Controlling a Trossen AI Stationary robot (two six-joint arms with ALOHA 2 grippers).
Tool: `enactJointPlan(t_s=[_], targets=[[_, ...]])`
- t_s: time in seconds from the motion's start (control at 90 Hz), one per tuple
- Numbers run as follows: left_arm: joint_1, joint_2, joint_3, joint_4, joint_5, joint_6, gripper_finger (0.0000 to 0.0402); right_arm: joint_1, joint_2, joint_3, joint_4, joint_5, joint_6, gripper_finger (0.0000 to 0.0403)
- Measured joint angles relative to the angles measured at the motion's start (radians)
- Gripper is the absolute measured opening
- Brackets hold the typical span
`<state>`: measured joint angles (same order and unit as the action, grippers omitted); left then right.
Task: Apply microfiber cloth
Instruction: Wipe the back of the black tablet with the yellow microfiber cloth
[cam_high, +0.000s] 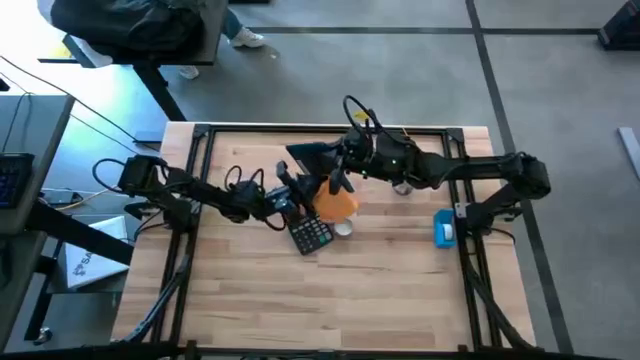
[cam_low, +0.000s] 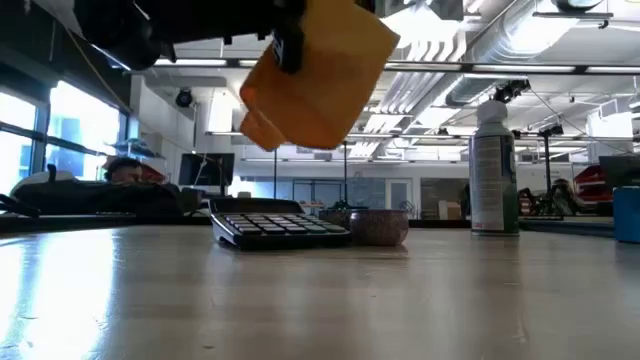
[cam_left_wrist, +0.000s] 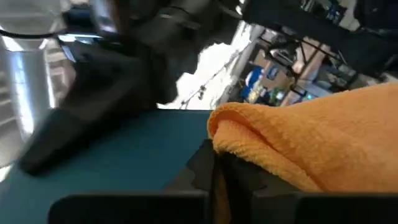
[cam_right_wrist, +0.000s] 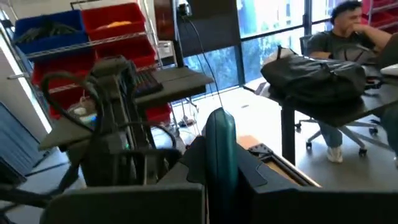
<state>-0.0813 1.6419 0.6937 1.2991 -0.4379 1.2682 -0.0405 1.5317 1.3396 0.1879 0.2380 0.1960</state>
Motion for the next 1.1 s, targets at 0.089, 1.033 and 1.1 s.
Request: enactJointPlan(t_s=[0.089, 1.033, 1.1], targets=[[-0.02, 0.032, -0.001, 0.002, -0.053, 0.005, 0.0, 0.001, -0.004, 0.0, 0.004, -0.001, -0.003, 0.0], [-0.042, 0.027, -0.128, 0.266, -0.196, 0.284, 0.0, 0.009, -0.07, 0.001, -0.006, -0.022, -0.037, 0.0], [-0.05, 0.055, -0.128, 0.264, -0.197, 0.28, 0.0, 0.011, -0.07, 0.001, -0.005, -0.023, -0.038, 0.0]])
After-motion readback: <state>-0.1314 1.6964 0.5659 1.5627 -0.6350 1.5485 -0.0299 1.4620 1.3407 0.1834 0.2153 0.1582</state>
